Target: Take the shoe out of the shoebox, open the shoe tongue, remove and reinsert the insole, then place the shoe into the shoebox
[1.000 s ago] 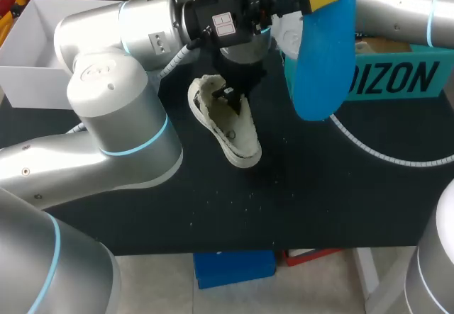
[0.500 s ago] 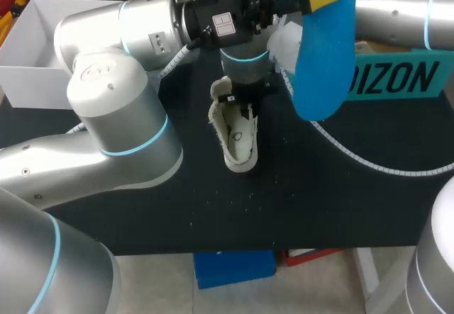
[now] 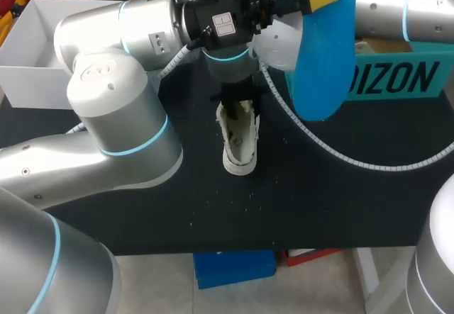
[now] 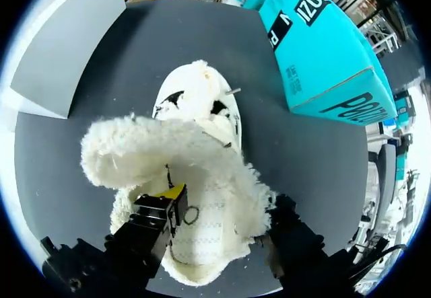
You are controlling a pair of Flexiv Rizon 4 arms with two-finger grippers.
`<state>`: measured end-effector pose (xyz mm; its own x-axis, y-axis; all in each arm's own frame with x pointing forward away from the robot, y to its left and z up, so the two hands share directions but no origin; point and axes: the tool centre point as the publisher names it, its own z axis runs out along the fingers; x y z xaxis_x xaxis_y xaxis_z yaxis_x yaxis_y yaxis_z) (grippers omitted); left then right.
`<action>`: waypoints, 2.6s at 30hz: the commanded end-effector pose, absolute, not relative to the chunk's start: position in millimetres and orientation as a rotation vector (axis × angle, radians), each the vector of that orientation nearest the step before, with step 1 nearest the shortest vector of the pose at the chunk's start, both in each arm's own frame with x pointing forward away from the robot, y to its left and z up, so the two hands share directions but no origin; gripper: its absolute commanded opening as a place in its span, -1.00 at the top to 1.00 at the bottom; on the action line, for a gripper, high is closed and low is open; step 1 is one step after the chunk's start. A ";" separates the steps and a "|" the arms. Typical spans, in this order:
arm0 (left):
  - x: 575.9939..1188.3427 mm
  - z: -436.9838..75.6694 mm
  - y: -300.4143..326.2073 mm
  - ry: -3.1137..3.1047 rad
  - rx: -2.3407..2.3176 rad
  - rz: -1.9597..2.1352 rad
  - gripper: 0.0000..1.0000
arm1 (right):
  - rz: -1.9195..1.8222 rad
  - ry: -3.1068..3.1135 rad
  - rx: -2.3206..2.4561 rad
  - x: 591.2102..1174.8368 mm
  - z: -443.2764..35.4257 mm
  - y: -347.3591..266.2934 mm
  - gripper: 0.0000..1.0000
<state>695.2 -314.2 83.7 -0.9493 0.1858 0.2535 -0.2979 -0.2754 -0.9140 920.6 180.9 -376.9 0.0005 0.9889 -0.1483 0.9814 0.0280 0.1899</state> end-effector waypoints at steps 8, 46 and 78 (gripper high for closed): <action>694.2 84.0 -316.4 -1.673 0.143 2.291 1.00 | 0.755 2.432 2.142 898.2 -310.3 172.5 -1.00; 694.2 84.0 -316.4 -1.673 0.143 2.291 1.00 | 1.547 2.533 2.210 884.6 -258.6 166.3 -1.00; 688.9 73.0 -326.7 -2.066 -0.341 2.392 1.00 | 1.997 2.153 2.506 875.4 -254.3 143.2 -1.00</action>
